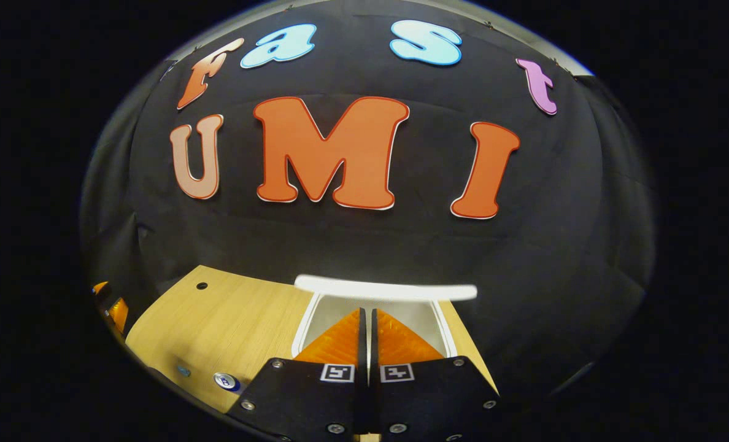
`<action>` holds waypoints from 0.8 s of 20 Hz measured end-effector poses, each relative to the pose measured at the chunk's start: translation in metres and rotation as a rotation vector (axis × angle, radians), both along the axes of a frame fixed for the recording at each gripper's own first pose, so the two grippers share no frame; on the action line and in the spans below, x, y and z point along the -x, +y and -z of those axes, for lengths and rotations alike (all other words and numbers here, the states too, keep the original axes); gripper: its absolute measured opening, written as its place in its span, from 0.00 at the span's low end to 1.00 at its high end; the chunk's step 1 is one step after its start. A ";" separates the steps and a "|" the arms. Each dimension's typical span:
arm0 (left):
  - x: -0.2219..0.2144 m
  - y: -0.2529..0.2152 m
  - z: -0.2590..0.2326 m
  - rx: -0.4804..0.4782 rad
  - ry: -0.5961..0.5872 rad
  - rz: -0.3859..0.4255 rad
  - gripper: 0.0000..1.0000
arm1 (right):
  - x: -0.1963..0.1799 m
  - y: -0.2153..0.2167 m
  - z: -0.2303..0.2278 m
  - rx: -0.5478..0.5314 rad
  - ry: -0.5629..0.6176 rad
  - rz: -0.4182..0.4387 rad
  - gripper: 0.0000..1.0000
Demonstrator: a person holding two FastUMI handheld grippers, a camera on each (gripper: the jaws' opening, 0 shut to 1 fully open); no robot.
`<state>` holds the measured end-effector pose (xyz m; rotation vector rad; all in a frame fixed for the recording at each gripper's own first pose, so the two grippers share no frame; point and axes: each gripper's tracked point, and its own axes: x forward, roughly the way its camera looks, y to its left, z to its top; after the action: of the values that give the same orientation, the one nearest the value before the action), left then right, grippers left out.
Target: Press the lid of the desktop garbage bin to open it, pick up the crumpled paper on the desktop and throw it into the bin, then pick up the pop can on the desktop and drop it into the bin, and finally close the garbage bin lid.
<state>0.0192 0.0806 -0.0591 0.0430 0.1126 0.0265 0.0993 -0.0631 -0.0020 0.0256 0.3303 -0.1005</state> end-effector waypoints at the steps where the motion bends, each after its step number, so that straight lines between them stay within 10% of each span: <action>1: -0.001 -0.001 0.000 0.000 0.001 0.005 0.99 | 0.001 0.002 0.005 -0.005 0.004 0.001 0.01; 9: -0.003 -0.008 0.004 0.001 0.011 0.042 1.00 | 0.016 0.033 0.012 0.001 -0.046 -0.044 0.09; 16: -0.005 -0.009 0.008 0.010 0.022 0.054 1.00 | 0.030 0.077 0.026 -0.012 -0.083 -0.134 0.68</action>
<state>0.0238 0.0720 -0.0675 0.0368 0.1335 -0.0284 0.0694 0.0134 -0.0281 0.0192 0.2490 0.0358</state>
